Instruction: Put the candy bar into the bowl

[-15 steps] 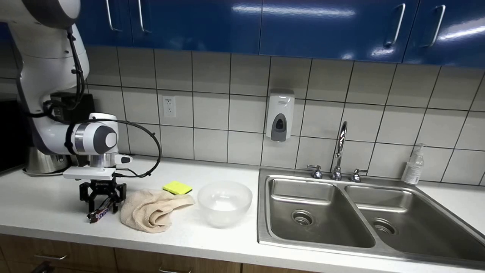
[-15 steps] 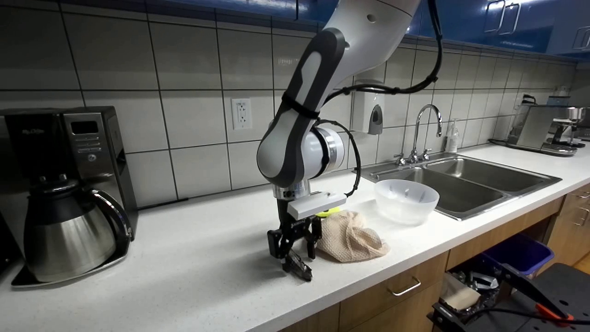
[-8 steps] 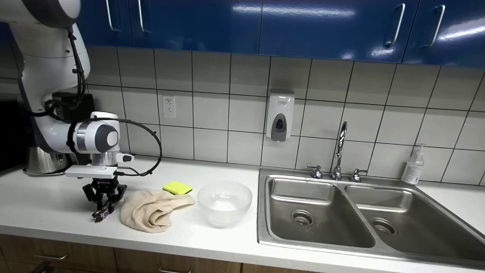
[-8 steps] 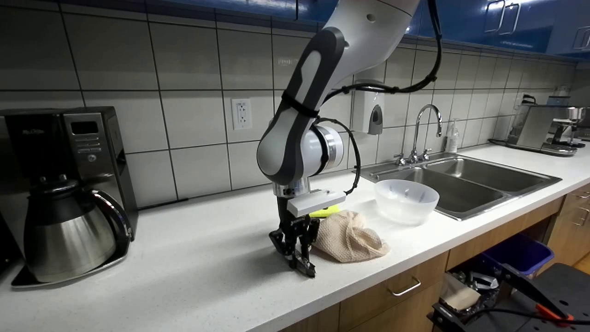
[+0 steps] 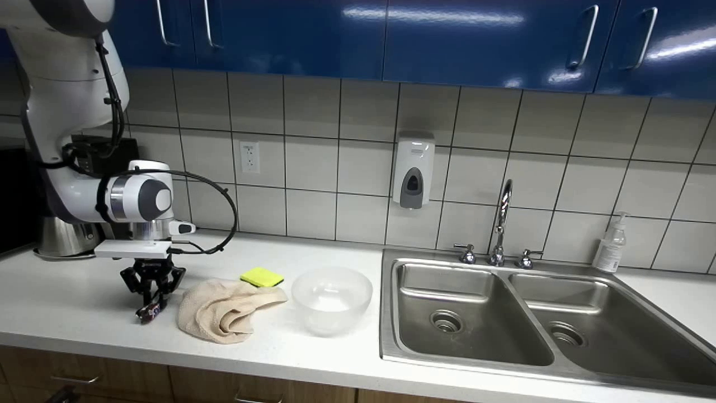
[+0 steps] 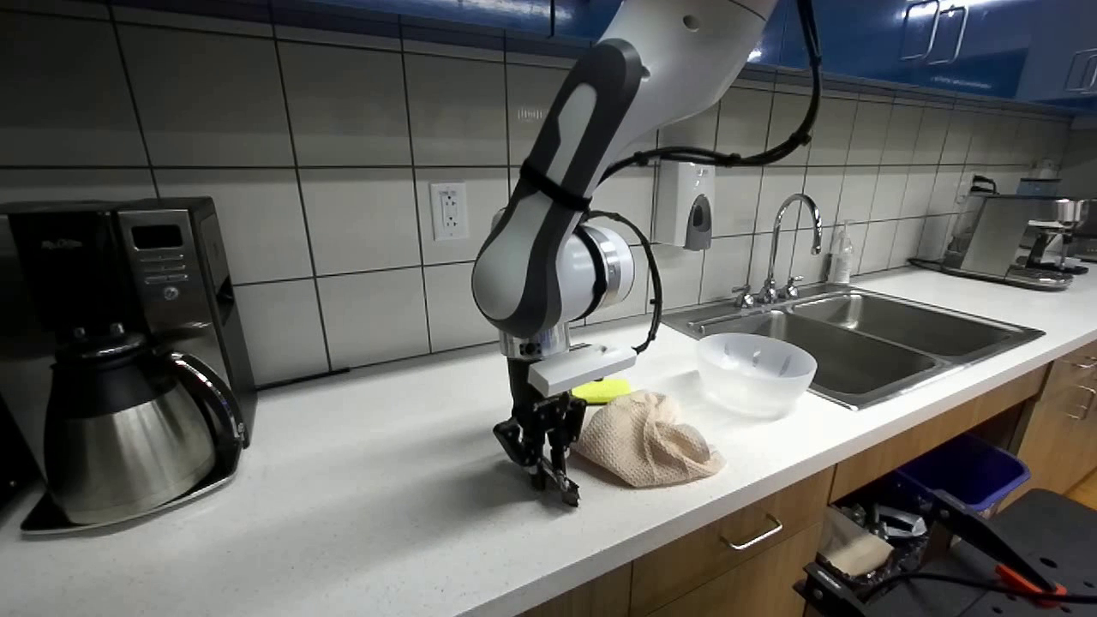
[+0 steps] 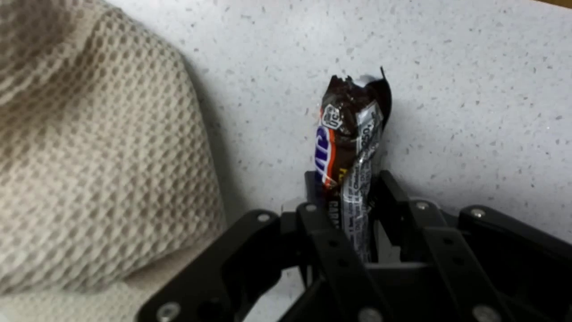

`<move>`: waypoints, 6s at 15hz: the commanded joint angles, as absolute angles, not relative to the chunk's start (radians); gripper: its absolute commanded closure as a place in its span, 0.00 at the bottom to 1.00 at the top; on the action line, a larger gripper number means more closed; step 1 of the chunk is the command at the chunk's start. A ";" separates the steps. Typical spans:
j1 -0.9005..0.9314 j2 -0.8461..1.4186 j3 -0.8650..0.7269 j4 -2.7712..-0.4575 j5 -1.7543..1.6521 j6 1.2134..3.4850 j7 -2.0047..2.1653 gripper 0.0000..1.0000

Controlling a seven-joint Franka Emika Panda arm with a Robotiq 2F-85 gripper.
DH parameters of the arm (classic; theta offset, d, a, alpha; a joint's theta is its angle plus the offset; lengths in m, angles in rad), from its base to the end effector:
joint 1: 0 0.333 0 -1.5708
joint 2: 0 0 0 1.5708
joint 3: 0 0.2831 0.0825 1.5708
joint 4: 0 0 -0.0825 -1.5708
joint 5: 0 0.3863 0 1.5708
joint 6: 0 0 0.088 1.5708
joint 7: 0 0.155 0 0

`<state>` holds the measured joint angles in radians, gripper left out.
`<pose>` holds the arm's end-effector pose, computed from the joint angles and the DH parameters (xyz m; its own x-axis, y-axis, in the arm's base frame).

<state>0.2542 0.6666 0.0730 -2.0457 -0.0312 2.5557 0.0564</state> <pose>0.5087 0.1782 0.0217 0.9472 0.2805 -0.1551 0.2803 -0.9596 -0.0234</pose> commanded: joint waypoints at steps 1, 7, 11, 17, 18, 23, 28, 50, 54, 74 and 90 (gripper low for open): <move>0.289 0.534 0.056 -2.118 -0.093 2.589 0.101 0.92; 0.286 0.359 0.067 -2.209 -0.122 2.657 0.113 0.93; 0.244 0.257 0.094 -2.277 -0.078 2.644 0.081 0.93; 0.187 0.116 0.047 -2.404 -0.096 2.656 0.130 0.93; 0.171 0.096 0.040 -2.423 -0.096 2.656 0.131 0.93; 0.089 0.014 -0.001 -2.501 -0.102 2.652 0.101 0.93; -0.013 -0.033 -0.069 -2.543 -0.100 2.653 0.020 0.93; -0.242 0.409 -0.169 -2.129 -0.011 2.681 -0.202 0.93; -0.264 0.506 -0.152 -2.042 0.000 2.658 -0.198 0.93; -0.303 0.630 -0.129 -1.963 0.015 2.604 -0.181 0.02; -0.268 0.155 -0.097 -2.310 0.043 2.441 -0.317 0.00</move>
